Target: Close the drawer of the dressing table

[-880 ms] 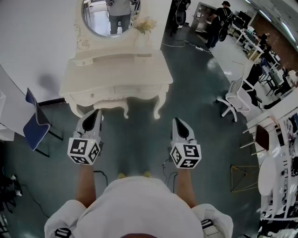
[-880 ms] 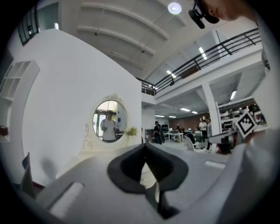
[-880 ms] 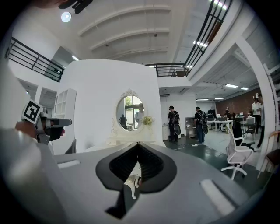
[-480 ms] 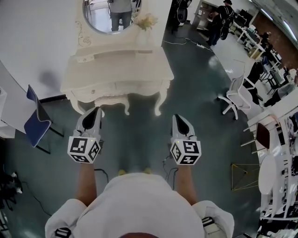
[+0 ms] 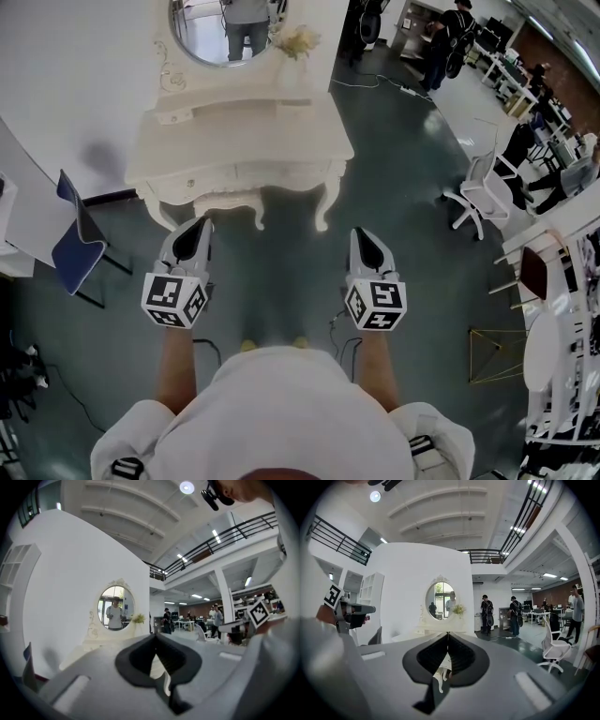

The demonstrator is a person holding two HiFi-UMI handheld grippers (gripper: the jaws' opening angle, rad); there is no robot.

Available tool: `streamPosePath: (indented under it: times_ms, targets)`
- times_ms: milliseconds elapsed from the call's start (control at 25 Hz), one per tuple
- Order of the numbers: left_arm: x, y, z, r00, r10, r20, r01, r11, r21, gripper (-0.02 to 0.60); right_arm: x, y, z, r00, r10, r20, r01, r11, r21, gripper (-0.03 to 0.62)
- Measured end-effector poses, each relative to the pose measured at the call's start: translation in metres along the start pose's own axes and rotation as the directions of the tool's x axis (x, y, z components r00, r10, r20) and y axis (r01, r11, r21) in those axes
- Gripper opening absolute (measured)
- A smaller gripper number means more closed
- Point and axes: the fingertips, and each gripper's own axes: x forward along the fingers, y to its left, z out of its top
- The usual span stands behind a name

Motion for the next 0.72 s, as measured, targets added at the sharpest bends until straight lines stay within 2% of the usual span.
streamPosePath:
  times_ms: [120, 320, 720]
  targets:
    - [0.004, -0.006, -0.001, 1.0, -0.002, -0.004, 0.002, 1.0, 0.003, -0.002, -0.001, -0.005, -0.002, 1.0, -0.002, -0.004, 0.002, 1.0, 0.015, 0.003]
    - [0.015, -0.021, -0.001, 1.0, -0.004, -0.012, 0.004, 1.0, 0.008, -0.002, 0.002, -0.018, -0.005, 0.999, 0.005, -0.036, -0.006, 1.0, -0.023, 0.003]
    - [0.043, -0.07, -0.009, 0.999, 0.033, -0.014, -0.033, 0.999, 0.019, -0.002, 0.006, -0.07, -0.018, 0.997, 0.078, -0.019, -0.077, 0.995, 0.057, 0.002]
